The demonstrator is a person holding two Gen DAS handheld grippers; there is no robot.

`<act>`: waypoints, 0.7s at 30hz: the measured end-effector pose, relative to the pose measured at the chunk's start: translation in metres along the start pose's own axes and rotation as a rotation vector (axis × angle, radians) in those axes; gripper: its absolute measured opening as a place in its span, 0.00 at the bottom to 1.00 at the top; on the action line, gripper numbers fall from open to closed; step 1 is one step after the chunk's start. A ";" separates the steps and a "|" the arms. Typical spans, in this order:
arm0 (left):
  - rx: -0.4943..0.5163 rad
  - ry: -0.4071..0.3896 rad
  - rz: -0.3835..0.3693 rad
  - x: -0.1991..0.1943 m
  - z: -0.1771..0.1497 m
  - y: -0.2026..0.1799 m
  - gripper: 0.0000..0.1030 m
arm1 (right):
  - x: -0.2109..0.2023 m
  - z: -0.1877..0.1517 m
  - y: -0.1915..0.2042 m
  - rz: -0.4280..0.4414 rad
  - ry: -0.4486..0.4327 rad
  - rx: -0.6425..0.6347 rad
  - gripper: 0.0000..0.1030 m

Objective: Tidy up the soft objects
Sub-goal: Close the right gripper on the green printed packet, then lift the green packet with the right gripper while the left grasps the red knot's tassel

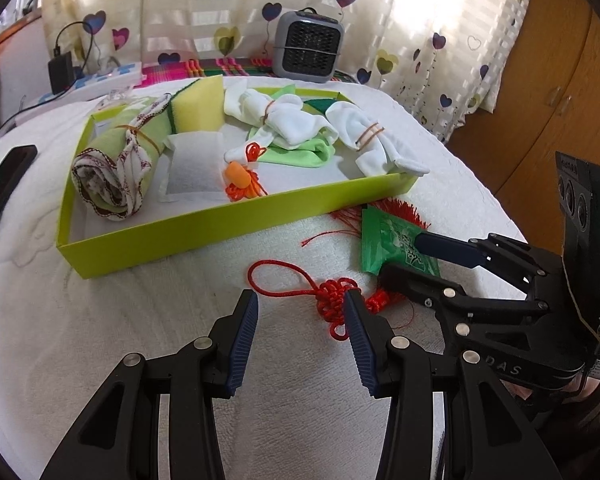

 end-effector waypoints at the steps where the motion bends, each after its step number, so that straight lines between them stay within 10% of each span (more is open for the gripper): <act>1: 0.001 0.000 0.000 0.000 0.000 0.000 0.42 | 0.000 0.000 -0.001 -0.004 -0.001 -0.002 0.44; 9: 0.003 -0.003 -0.004 0.000 0.001 -0.002 0.42 | -0.008 0.003 -0.010 0.005 -0.029 0.060 0.23; 21: 0.070 -0.006 -0.033 -0.001 0.005 -0.017 0.42 | -0.036 0.008 -0.026 0.039 -0.104 0.165 0.21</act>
Point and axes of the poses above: each gripper's, at about its wrist camera, not at the fingertips, and x roughly the way its jaws point, y to its left, z to its top, the point moved 9 cm from there along x, roughly the way its jaws point, and after that the axes turned 14 degrees about x, right-handed, at the moved point
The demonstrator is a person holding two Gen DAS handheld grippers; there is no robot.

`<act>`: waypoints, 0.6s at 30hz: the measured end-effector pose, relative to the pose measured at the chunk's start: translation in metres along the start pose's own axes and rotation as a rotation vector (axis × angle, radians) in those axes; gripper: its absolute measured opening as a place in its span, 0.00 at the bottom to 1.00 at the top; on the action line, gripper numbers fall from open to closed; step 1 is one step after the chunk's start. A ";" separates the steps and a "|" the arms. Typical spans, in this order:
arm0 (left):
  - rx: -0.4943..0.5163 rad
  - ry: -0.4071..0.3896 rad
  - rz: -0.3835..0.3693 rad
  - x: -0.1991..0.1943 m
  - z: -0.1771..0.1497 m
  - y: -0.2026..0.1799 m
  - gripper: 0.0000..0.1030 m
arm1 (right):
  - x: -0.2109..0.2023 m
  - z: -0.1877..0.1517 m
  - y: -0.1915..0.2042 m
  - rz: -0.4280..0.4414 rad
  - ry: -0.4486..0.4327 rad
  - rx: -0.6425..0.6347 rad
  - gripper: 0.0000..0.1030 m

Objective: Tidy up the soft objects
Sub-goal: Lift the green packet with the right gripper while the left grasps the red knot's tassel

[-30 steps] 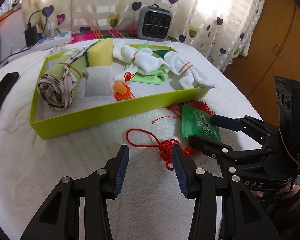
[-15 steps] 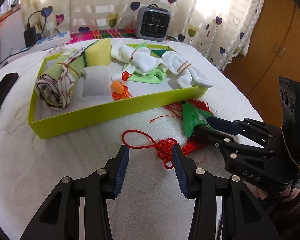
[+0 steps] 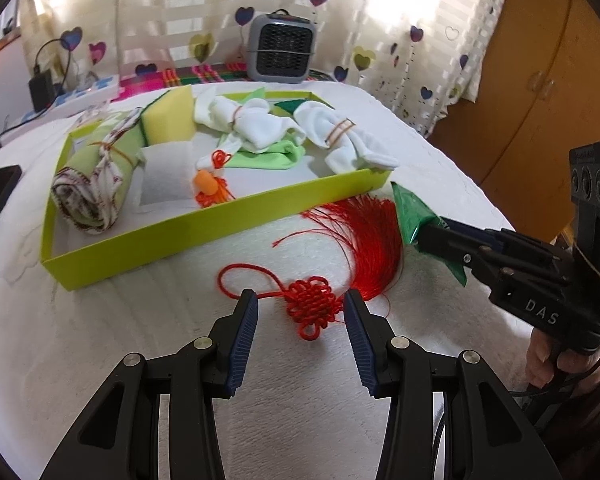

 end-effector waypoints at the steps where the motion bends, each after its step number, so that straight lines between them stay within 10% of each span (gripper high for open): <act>1: 0.005 0.002 0.000 0.001 0.000 -0.001 0.42 | -0.002 0.000 -0.001 -0.002 -0.004 0.006 0.21; 18: 0.301 0.053 -0.002 0.018 0.013 -0.041 0.42 | -0.037 0.001 -0.040 -0.081 -0.081 0.069 0.21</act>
Point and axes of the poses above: each gripper's, at about its wrist camera, not at the fingertips, and x roughly the way its jaws point, y to its left, z to its top, the point moved 9 cm from there along x, roughly the way its jaws point, and after that the axes turned 14 degrees about x, right-handed, at the moved point
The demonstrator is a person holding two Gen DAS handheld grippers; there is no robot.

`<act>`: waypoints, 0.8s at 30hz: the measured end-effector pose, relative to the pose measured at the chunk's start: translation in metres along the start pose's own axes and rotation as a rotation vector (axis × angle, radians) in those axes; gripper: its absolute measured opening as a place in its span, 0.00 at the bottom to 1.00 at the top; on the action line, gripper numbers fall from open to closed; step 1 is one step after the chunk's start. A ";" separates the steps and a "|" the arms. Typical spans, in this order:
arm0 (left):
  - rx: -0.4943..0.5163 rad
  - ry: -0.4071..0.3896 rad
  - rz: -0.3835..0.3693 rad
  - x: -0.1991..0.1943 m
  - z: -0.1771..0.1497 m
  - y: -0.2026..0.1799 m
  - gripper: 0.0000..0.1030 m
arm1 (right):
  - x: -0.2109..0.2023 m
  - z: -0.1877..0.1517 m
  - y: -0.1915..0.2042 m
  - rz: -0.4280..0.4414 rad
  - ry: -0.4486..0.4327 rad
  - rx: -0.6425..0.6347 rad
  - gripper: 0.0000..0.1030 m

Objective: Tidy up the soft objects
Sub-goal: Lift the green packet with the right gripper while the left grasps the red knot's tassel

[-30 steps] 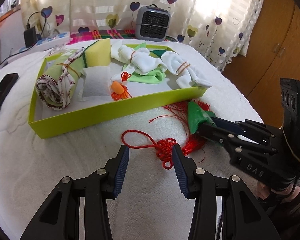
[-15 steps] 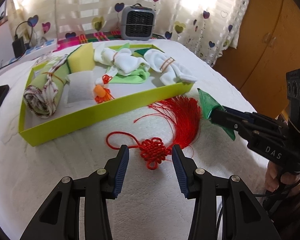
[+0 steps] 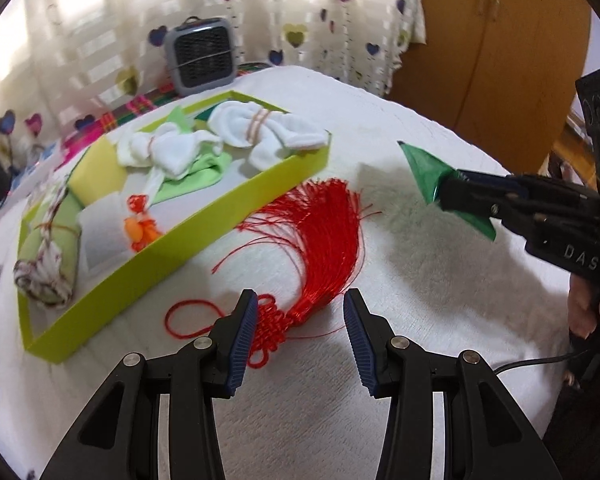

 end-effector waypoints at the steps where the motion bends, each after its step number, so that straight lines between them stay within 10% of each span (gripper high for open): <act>1: 0.003 0.005 0.004 0.001 0.000 0.000 0.42 | -0.002 0.001 -0.002 -0.001 -0.003 0.007 0.21; 10: 0.215 0.036 0.064 0.006 0.005 -0.017 0.42 | -0.004 0.002 -0.010 0.004 -0.010 0.032 0.21; 24: 0.163 0.061 0.034 0.012 -0.006 -0.002 0.39 | 0.001 -0.003 -0.011 0.026 0.007 0.045 0.22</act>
Point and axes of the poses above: each gripper's, at about its wrist camera, not at the fingertips, and x roughly the way its jaws point, y to its left, z to its top, the point moved 9 cm from there along x, roughly the way its jaws point, and after that the axes turned 14 degrees about x, right-handed, at the moved point
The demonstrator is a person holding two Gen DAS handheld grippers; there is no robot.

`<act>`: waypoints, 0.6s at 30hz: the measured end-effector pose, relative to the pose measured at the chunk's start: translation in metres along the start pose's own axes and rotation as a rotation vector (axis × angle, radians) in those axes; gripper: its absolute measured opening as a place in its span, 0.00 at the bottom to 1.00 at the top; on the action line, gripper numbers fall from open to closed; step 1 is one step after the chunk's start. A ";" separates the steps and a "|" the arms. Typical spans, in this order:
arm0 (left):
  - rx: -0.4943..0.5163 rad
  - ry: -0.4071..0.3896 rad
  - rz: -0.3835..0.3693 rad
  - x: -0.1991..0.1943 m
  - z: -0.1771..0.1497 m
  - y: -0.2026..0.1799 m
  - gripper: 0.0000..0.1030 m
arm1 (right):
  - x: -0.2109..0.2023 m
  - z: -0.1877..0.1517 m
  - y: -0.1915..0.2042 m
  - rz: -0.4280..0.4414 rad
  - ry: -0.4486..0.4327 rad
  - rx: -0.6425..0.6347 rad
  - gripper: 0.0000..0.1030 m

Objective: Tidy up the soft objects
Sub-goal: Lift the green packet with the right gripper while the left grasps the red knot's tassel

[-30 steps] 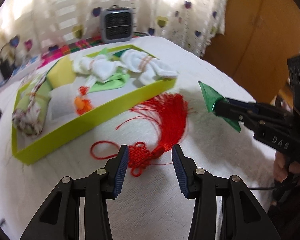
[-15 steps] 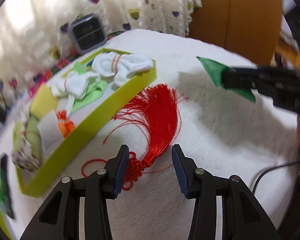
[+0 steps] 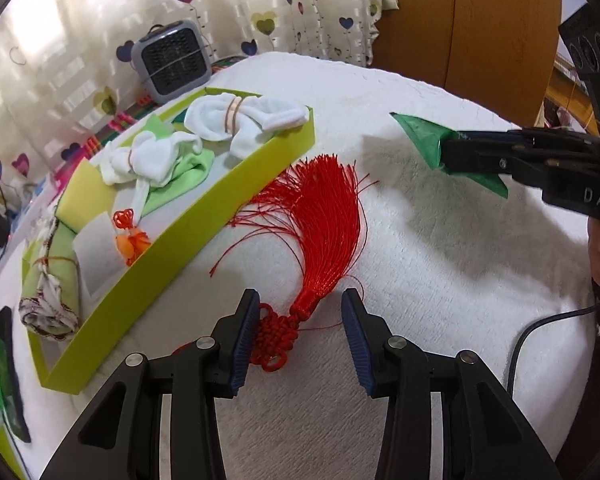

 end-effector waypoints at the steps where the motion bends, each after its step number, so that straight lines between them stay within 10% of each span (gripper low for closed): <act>1: 0.003 -0.001 0.000 0.001 0.001 -0.001 0.35 | 0.000 0.000 0.001 0.001 0.000 -0.003 0.22; 18: 0.006 -0.016 -0.057 0.002 0.006 -0.008 0.20 | 0.002 -0.002 0.002 0.006 0.011 -0.002 0.22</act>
Point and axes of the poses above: each gripper's, at about its wrist camera, not at the fingertips, and x roughly the way its jaws point, y to its left, z to its top, the point moved 9 cm from there along x, roughly the way its jaws point, and after that the axes turned 14 degrees about x, right-handed, at the moved point
